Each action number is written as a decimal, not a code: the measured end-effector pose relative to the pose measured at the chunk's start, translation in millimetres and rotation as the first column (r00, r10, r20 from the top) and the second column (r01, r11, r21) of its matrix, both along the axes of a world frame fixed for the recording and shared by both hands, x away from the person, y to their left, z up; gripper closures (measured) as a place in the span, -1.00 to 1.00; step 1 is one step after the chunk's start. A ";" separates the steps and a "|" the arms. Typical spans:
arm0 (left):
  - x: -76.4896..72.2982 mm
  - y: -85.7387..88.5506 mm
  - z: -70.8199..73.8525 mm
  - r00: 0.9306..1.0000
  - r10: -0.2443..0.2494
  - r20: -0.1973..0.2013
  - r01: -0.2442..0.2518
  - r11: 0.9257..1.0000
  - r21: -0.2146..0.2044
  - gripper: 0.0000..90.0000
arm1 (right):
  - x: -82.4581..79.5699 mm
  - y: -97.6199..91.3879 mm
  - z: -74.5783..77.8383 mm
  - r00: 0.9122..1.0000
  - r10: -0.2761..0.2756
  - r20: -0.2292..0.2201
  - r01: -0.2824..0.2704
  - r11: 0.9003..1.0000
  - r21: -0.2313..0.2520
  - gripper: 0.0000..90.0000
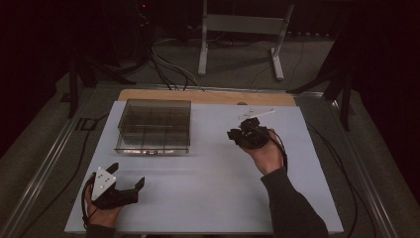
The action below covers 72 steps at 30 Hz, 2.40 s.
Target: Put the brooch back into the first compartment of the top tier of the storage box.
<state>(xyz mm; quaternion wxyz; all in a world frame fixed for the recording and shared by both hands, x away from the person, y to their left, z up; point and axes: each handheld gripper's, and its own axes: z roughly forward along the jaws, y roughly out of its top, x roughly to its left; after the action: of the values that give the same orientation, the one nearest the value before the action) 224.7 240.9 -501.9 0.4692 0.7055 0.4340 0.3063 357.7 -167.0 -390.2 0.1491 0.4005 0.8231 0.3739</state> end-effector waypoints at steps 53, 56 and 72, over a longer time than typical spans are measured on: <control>0.9 3.6 -1.3 1.000 0.000 -0.001 0.000 1.000 -0.005 -0.99 | 48.3 130.6 28.3 0.983 0.180 0.025 -0.181 0.976 0.121 0.79; 0.8 3.7 -1.2 1.000 0.000 0.000 0.000 1.000 -0.005 -0.99 | 48.2 137.9 27.2 0.981 0.191 0.024 -0.192 0.974 0.123 0.79; 1.6 4.8 -1.3 1.000 -0.001 0.000 0.001 1.000 -0.010 -0.99 | 53.0 171.4 15.0 0.974 0.228 -0.004 -0.224 0.960 0.165 0.79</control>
<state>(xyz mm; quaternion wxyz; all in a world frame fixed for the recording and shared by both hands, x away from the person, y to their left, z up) 226.3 245.7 -503.3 0.4730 0.7034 0.4349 0.3038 410.8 4.4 -375.2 0.0626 0.3189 0.8316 0.4503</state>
